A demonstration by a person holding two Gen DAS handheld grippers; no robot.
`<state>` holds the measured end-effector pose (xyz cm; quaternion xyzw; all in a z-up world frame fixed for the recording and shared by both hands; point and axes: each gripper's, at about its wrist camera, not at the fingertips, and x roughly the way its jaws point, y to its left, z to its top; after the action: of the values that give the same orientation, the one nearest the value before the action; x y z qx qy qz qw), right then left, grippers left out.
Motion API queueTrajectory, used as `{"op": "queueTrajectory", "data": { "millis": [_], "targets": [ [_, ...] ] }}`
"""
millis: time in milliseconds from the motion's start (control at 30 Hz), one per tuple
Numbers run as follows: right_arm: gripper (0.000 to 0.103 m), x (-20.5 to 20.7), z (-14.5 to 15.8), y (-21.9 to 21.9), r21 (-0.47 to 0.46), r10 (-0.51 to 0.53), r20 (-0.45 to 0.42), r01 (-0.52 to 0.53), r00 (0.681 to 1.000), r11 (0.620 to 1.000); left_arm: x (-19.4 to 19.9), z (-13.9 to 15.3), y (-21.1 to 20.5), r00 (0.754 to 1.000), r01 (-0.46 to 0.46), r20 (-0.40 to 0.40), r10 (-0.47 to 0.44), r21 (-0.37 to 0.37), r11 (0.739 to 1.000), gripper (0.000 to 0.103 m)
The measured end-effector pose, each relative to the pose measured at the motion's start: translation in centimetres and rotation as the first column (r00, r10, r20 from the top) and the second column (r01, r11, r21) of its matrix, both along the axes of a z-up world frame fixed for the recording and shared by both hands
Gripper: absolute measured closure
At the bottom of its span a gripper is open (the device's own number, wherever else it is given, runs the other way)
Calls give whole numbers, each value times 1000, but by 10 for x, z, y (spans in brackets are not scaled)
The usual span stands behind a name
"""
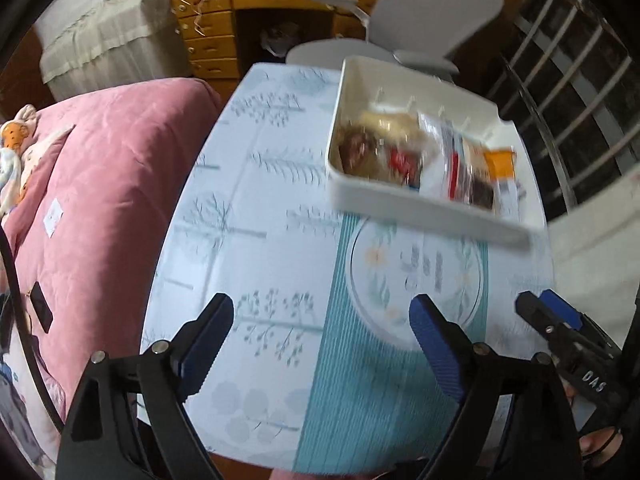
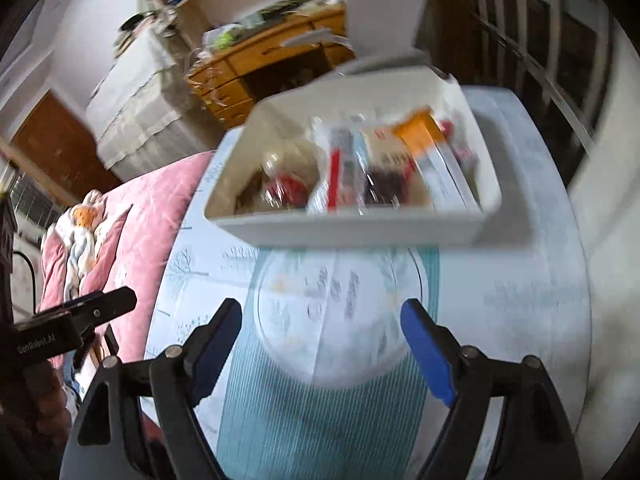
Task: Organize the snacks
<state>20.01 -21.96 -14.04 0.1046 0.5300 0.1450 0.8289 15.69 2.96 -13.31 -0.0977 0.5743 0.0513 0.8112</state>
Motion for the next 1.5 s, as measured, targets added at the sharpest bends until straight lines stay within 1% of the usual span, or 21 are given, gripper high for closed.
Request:
{"op": "queueTrajectory", "data": {
  "millis": [67,133,200,233,300,367,433,500,567,633,667,733,800,933,1000,1233,1333,1500],
  "targets": [
    [21,-16,-1,-2,3,-36,-27,36,999,999,-10,-3,3,1000,26,-6,-26,-17,1000,14],
    [21,-32,2,-2,-19,-64,-42,63,997,998,-20,0,5,997,77,-13,-78,-62,995,14],
    [20,-49,10,-3,-53,-81,-50,79,995,995,-28,11,3,991,134,23,-132,-94,987,12],
    [19,-56,13,-3,-63,-90,-54,87,994,994,-32,18,1,986,162,40,-159,-92,982,8],
    [15,-71,25,-4,-85,-128,-69,122,989,989,-39,37,-5,977,205,66,-200,-65,977,6],
    [13,-81,37,-7,-91,-160,-98,151,982,984,-47,59,-10,970,229,100,-222,-63,971,2],
    [13,-90,54,-12,-67,-193,-137,185,972,980,-58,83,-13,965,230,146,-219,-64,971,0],
    [12,-95,68,-14,-48,-209,-131,205,969,978,-65,104,-18,963,219,170,-207,-50,975,0],
    [11,-101,87,-12,-51,-195,-104,191,975,980,-72,118,-26,963,209,177,-202,-22,978,0],
    [9,-106,106,-9,-76,-170,-78,164,982,984,-78,130,-35,965,190,181,-188,9,982,0],
    [9,-110,117,-7,-81,-157,-52,152,986,985,-81,134,-41,964,188,186,-188,18,982,0],
    [6,-121,135,-4,-100,-130,9,131,991,986,-87,137,-51,963,191,188,-195,37,981,0],
    [4,-128,144,-2,-123,-121,45,126,992,984,-92,136,-58,967,178,179,-183,43,983,0],
    [3,-142,149,-3,-150,-118,79,129,990,980,-99,134,-60,973,137,177,-146,62,989,0],
    [3,-145,149,-4,-146,-115,92,128,989,981,-104,133,-61,974,117,189,-128,72,991,0],
    [0,-146,146,-5,-130,-93,105,106,990,986,-112,130,-66,973,91,199,-114,119,989,0],
    [0,-143,144,-3,-123,-76,96,87,993,989,-112,131,-67,973,84,202,-110,132,988,0],
    [0,-140,139,-4,-114,-78,78,87,994,990,-112,131,-70,974,78,199,-109,156,985,0]
  ]
}}
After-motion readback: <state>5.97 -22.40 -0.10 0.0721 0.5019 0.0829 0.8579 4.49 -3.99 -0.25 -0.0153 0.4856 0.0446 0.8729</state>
